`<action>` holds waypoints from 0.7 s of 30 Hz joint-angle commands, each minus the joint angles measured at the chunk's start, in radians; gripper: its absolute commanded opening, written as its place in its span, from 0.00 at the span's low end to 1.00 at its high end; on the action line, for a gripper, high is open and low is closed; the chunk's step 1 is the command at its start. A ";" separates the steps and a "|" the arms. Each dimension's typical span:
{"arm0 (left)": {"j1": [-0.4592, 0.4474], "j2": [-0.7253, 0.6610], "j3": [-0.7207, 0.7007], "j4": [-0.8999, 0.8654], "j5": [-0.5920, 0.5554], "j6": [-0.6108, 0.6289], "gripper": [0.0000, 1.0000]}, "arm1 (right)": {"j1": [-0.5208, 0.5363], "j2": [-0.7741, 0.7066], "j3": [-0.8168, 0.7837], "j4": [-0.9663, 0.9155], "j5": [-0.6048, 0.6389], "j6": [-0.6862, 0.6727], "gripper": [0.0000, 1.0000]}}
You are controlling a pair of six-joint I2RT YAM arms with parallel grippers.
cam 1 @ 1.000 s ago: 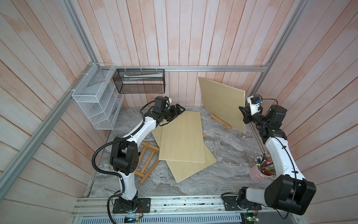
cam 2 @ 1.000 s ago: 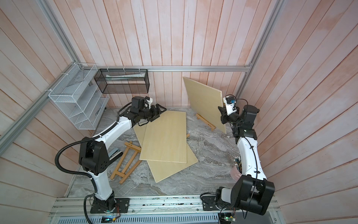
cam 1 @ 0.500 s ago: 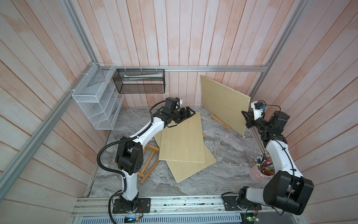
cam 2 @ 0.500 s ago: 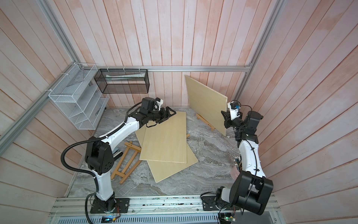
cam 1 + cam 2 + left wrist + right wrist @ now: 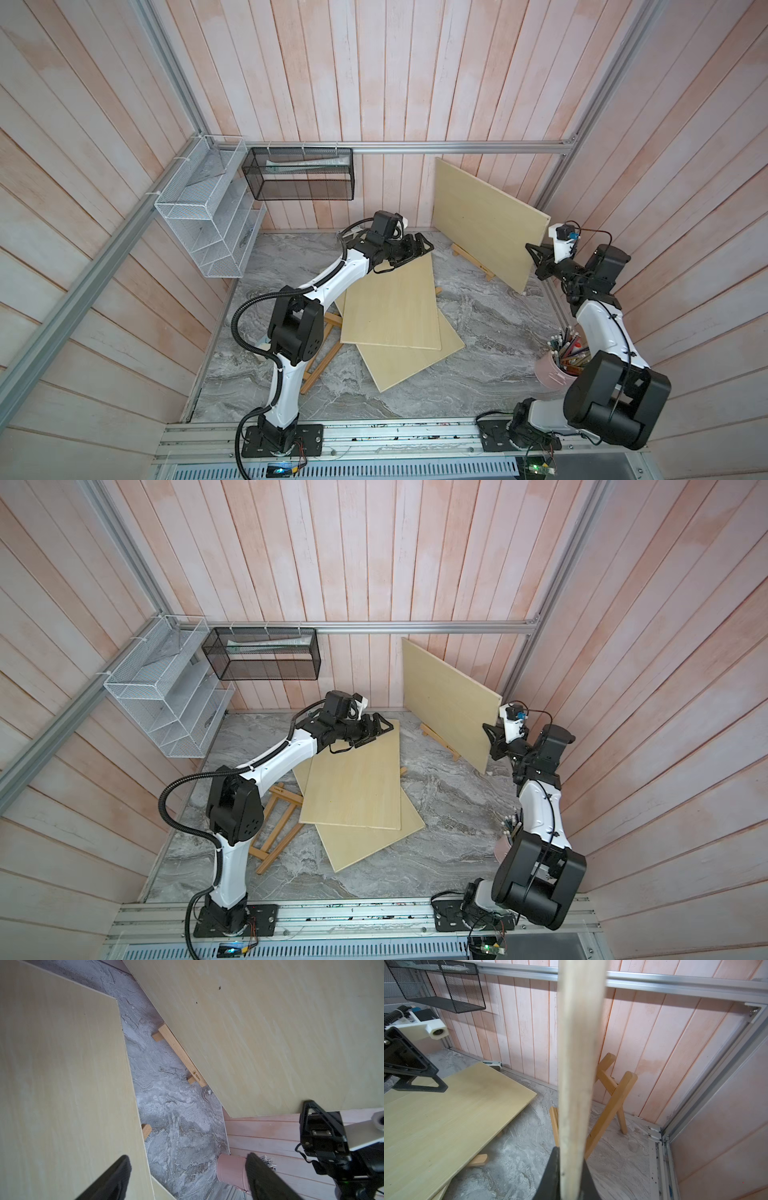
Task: Assemble the easel
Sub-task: Place the drawing board on the easel.
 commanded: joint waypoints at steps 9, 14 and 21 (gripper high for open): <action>-0.004 0.057 0.051 -0.008 0.034 0.008 0.91 | -0.080 0.076 -0.028 0.067 0.199 -0.109 0.00; -0.003 0.078 0.071 -0.017 0.034 0.012 0.91 | -0.085 0.096 -0.031 0.072 0.181 -0.103 0.00; -0.004 0.079 0.073 -0.011 0.032 0.011 0.91 | -0.112 0.151 -0.020 0.036 0.158 -0.108 0.00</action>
